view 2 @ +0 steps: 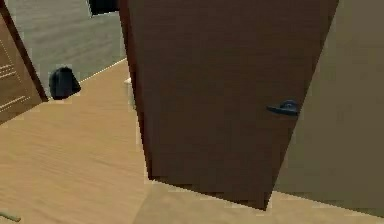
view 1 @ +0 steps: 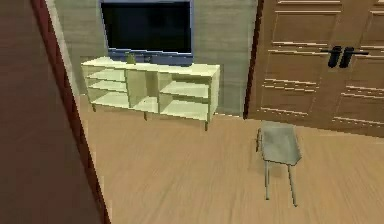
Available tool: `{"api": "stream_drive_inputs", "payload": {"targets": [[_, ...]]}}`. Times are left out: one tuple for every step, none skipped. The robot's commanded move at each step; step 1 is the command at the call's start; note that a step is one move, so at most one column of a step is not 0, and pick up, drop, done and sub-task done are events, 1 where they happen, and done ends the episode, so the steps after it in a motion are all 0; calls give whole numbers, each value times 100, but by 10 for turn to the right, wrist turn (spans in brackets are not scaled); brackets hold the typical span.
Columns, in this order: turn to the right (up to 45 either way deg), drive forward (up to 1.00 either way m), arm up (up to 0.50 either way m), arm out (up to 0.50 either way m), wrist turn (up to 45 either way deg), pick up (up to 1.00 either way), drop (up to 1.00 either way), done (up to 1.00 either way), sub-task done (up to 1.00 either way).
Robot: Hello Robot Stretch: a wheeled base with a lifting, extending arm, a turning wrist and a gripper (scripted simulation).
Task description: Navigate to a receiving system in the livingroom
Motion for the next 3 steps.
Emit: {"api": "stream_drive_inputs", "payload": {"targets": [[0, 90, 0, 0, 0, 0, 0, 0, 0], [150, 0, 0, 0, 0, 0, 0, 0, 0], [0, 85, 0, 0, 0, 0, 0, 0, 0]]}}
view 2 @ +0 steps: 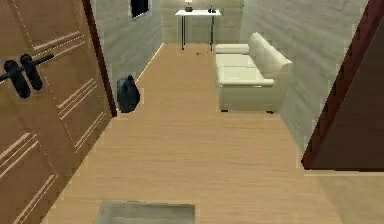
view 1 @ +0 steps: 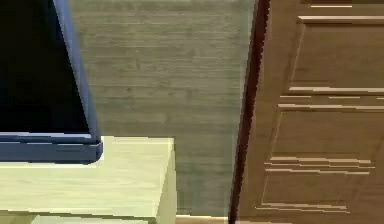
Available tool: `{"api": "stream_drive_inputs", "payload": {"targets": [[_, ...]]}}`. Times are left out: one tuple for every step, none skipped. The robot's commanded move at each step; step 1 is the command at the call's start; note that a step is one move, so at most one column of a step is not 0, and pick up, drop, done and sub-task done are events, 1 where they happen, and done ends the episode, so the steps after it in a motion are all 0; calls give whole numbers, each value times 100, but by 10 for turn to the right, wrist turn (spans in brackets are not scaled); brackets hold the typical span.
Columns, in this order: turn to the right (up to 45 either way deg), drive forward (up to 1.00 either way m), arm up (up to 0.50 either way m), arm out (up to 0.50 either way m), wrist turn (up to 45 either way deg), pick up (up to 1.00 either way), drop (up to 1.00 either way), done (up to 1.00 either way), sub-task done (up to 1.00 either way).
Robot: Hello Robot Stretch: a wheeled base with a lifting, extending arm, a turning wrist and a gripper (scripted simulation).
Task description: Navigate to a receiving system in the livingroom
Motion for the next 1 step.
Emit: {"api": "stream_drive_inputs", "payload": {"targets": [[-450, 0, 0, 0, 0, 0, 0, 0, 0]]}}
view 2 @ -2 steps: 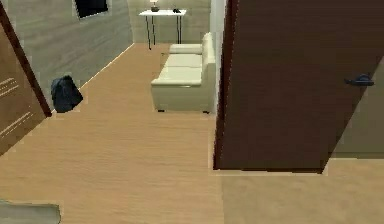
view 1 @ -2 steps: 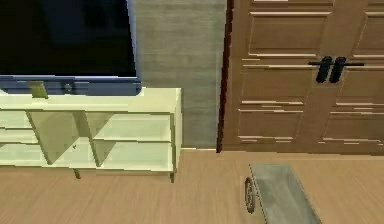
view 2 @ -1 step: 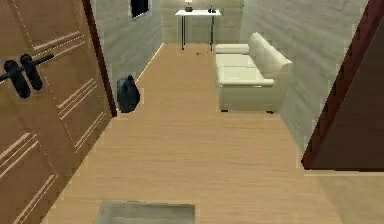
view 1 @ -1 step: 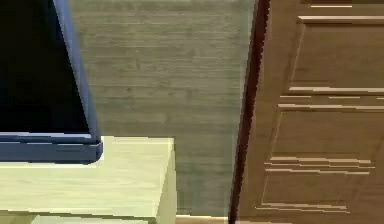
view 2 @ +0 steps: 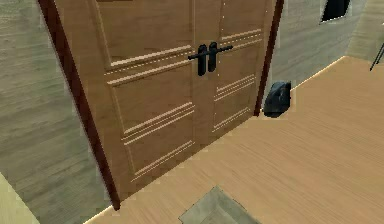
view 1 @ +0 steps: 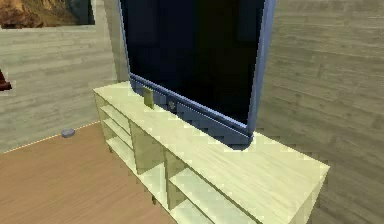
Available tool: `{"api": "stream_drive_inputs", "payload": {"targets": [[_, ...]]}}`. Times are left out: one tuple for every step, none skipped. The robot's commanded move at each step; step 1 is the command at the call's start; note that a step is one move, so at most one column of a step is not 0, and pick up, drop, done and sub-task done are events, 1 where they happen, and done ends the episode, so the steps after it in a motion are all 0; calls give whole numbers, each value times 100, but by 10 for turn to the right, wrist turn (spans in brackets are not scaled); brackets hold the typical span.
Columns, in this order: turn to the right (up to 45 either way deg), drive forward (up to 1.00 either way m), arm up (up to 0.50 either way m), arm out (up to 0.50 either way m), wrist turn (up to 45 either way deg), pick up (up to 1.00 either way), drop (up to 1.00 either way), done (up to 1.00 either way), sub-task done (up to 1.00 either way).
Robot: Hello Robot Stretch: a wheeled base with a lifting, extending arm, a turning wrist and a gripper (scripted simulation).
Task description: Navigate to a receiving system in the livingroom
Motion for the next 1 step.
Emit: {"api": "stream_drive_inputs", "payload": {"targets": [[0, 0, 0, 0, 0, 0, 0, 100, 0]]}}
